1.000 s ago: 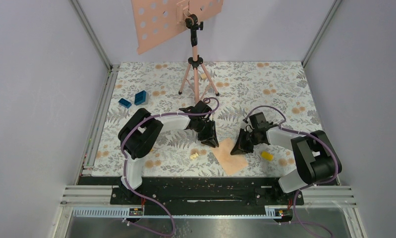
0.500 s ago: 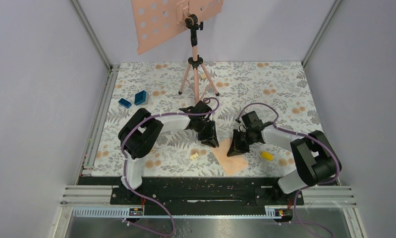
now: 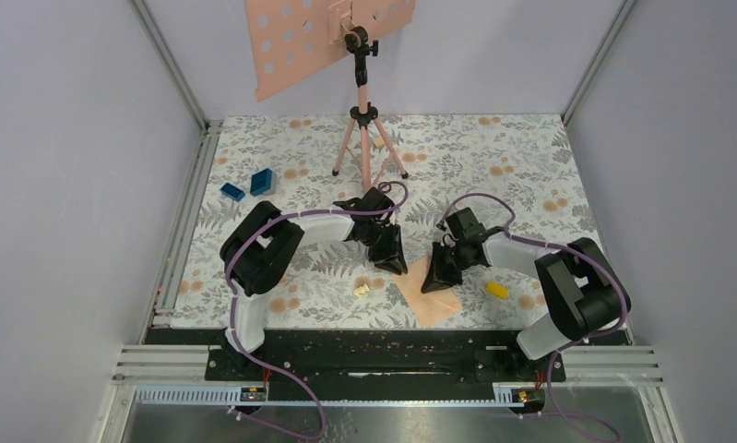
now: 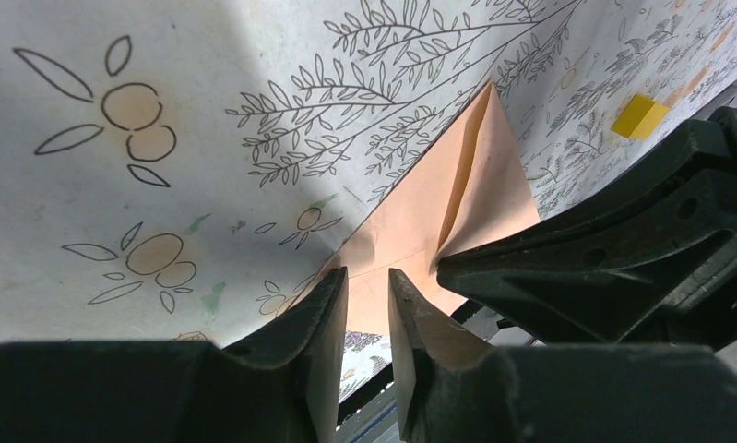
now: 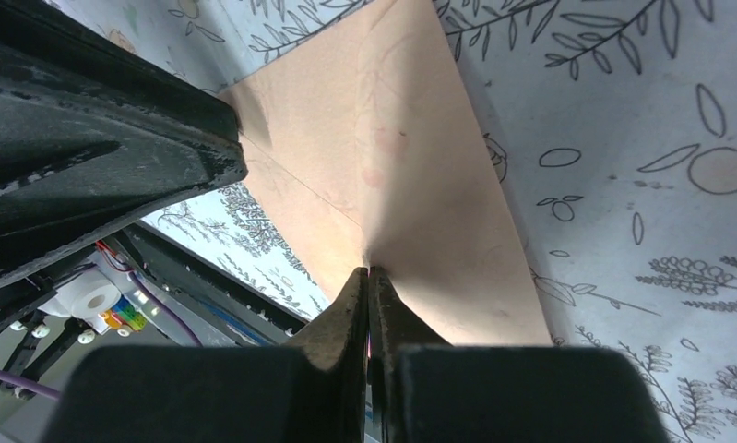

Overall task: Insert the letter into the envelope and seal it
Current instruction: Seal the envelope flap on the envelope.

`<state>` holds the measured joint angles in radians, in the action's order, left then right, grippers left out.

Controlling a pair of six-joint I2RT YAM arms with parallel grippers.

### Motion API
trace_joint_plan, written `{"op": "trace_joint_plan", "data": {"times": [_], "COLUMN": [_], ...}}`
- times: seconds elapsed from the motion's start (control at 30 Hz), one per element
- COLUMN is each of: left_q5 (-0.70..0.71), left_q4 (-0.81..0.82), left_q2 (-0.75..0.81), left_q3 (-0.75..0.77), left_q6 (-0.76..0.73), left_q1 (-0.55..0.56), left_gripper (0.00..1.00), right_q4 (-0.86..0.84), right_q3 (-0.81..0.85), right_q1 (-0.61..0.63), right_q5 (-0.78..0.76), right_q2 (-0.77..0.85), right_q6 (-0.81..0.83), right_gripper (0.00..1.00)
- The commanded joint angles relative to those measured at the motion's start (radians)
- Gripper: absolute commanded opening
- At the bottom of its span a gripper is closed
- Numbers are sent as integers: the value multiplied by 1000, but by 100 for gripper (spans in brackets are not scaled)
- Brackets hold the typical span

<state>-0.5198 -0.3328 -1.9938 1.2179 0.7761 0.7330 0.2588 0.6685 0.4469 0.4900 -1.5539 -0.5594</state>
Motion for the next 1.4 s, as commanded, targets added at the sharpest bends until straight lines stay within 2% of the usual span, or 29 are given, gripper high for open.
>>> {"op": "trace_joint_plan", "data": {"times": [0.0, 0.23, 0.37, 0.73, 0.9, 1.1, 1.23, 1.37], "left_q5": [47, 42, 36, -4, -37, -55, -57, -35], "left_q4": [9, 8, 3, 11, 68, 194, 187, 105], "left_q2": [-12, 15, 29, 99, 37, -71, -109, -120], "left_q3": [-9, -7, -1, 88, 156, 156, 143, 131], "left_q6": [-16, -11, -10, 17, 60, 123, 110, 73], "left_q1": [7, 8, 8, 69, 109, 123, 124, 124], "left_gripper": [25, 25, 25, 25, 24, 23, 23, 23], "right_q4": [12, 72, 81, 98, 104, 110, 125, 135], "right_q3": [31, 87, 78, -77, -138, -155, -162, -183], "right_q1": [7, 8, 1, -42, -51, -64, -78, -98], "right_q5": [9, 21, -64, -83, -123, -140, -149, -172], "right_q2": [78, 190, 234, 292, 336, 364, 373, 376], "right_q6": [4, 2, -15, -58, -74, -79, -65, -57], "right_gripper": [0, 0, 0, 0, 0, 0, 0, 0]}}
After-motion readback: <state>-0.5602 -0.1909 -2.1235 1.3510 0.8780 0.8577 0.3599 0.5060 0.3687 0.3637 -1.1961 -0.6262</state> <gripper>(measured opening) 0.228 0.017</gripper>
